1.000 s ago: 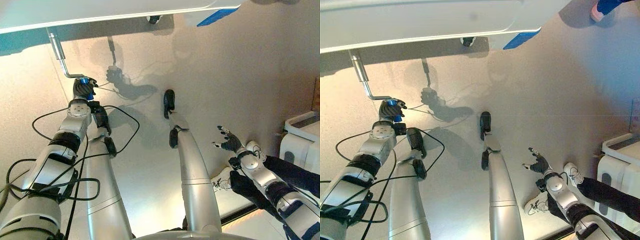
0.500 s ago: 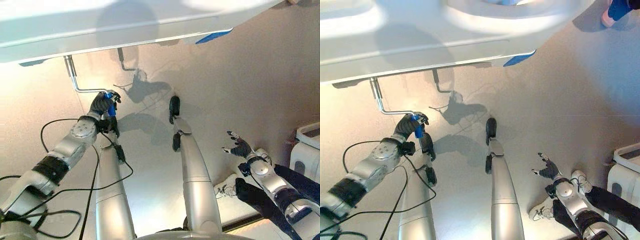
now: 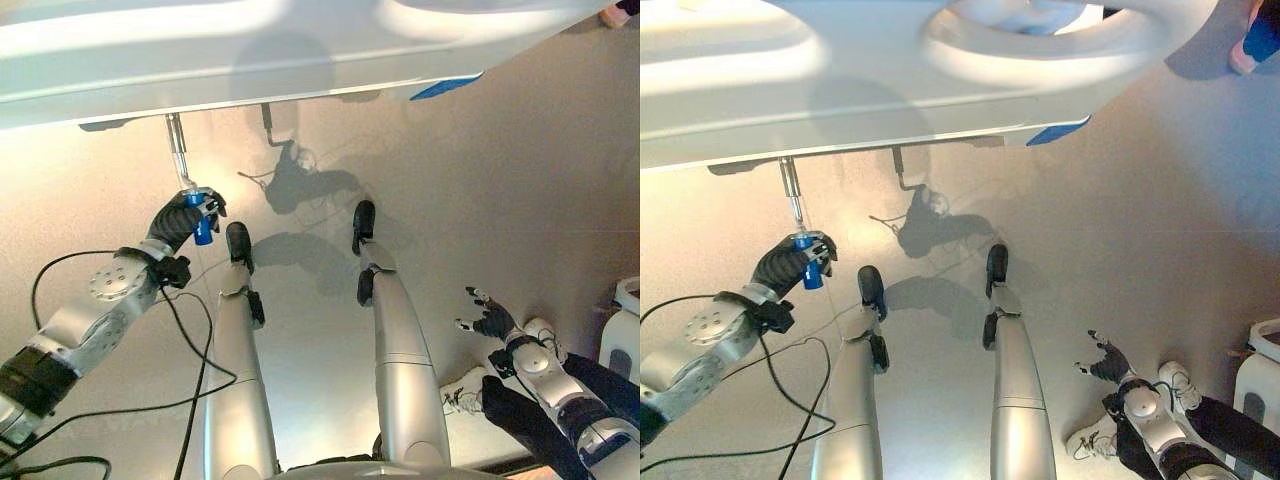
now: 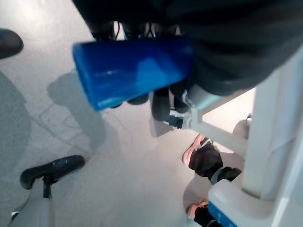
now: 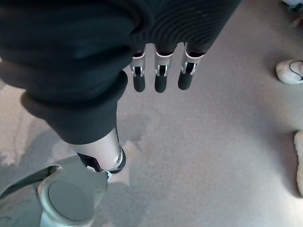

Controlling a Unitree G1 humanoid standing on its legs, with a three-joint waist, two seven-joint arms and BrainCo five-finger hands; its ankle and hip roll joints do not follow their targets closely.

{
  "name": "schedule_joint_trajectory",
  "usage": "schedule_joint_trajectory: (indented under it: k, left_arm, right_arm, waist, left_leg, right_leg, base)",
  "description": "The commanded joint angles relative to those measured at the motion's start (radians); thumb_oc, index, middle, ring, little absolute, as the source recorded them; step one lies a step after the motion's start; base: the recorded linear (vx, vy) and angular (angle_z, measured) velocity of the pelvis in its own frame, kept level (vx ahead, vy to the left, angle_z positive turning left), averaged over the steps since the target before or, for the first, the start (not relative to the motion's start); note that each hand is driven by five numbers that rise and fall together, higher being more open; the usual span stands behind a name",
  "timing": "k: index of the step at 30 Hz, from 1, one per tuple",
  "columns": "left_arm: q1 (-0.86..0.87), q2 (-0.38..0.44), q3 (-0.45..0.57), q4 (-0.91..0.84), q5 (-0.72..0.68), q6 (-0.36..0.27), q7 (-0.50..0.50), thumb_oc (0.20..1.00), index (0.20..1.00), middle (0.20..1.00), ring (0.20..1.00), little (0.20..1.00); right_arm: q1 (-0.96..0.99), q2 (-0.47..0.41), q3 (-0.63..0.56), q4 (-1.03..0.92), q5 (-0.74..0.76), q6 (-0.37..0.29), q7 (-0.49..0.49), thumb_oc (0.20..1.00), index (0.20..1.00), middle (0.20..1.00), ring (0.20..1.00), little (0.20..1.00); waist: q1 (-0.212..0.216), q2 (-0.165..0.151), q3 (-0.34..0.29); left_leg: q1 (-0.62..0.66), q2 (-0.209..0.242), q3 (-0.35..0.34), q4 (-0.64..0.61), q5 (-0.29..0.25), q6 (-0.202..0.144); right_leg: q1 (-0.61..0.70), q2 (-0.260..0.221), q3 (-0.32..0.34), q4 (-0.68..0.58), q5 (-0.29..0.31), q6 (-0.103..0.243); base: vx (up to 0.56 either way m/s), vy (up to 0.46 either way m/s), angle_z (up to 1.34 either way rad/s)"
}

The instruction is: Raise the hospital bed

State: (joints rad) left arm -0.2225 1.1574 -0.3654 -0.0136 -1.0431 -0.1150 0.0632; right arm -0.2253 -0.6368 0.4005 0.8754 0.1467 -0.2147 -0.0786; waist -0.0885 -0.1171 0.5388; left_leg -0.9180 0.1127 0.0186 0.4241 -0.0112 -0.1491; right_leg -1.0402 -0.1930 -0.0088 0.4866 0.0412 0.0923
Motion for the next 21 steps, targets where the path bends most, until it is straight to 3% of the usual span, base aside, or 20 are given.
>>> schedule_joint_trajectory:
  k: [1,14,21]
  left_arm:
    - [0.158,0.013,0.012,-0.322,0.089,-0.131,-0.172,0.200,0.200,0.200,0.200,0.200]
    - [0.280,0.021,0.101,-0.207,0.115,-0.144,-0.173,0.200,0.200,0.200,0.200,0.200]
    - [0.272,-0.066,0.137,-0.065,0.156,-0.159,-0.102,0.200,0.200,0.200,0.200,0.200]
  right_arm:
    - [0.139,-0.069,-0.024,0.046,-0.015,-0.021,0.017,1.000,1.000,1.000,1.000,1.000]
    - [0.155,-0.037,-0.008,0.058,-0.002,-0.029,0.034,1.000,1.000,1.000,1.000,1.000]
    - [0.145,-0.024,-0.008,0.046,0.016,-0.027,0.016,1.000,1.000,1.000,1.000,1.000]
  waist:
    - [-0.007,0.107,-0.090]
    - [0.038,0.086,-0.086]
    - [0.046,0.061,-0.076]
  left_leg:
    - [-0.009,-0.018,0.006,-0.040,0.017,0.072]
    - [0.004,-0.058,-0.016,-0.017,0.014,0.082]
    - [-0.046,-0.065,-0.030,0.044,-0.013,0.089]
  right_leg:
    - [0.041,0.014,-0.043,-0.097,0.022,0.039]
    - [0.130,-0.017,-0.079,-0.185,0.058,0.058]
    - [0.130,-0.027,-0.079,-0.202,0.066,0.064]
  base:
    - [-0.01,0.067,0.06]
    - [-0.02,0.067,0.06]
    - [-0.01,0.057,0.03]
